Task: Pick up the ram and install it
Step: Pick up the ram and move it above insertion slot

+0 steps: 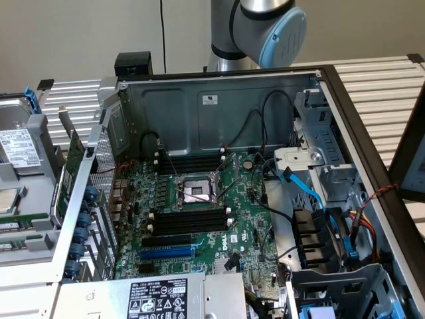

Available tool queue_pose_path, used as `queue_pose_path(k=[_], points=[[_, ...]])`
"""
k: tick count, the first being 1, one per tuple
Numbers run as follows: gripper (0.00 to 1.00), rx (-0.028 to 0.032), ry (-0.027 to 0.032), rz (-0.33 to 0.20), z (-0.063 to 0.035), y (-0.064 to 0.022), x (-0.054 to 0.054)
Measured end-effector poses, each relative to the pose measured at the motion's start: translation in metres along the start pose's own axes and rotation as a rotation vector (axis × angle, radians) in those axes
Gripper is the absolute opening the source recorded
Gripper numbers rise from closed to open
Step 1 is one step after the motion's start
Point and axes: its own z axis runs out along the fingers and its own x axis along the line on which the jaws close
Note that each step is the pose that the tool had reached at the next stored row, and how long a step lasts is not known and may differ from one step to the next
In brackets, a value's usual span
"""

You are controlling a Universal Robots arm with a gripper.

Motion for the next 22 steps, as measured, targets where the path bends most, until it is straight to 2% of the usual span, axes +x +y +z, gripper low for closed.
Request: queue_pose_path(k=[22], points=[[0.11, -0.0073, 0.0199, -0.4, 0.0084, -0.0004, 0.0002]])
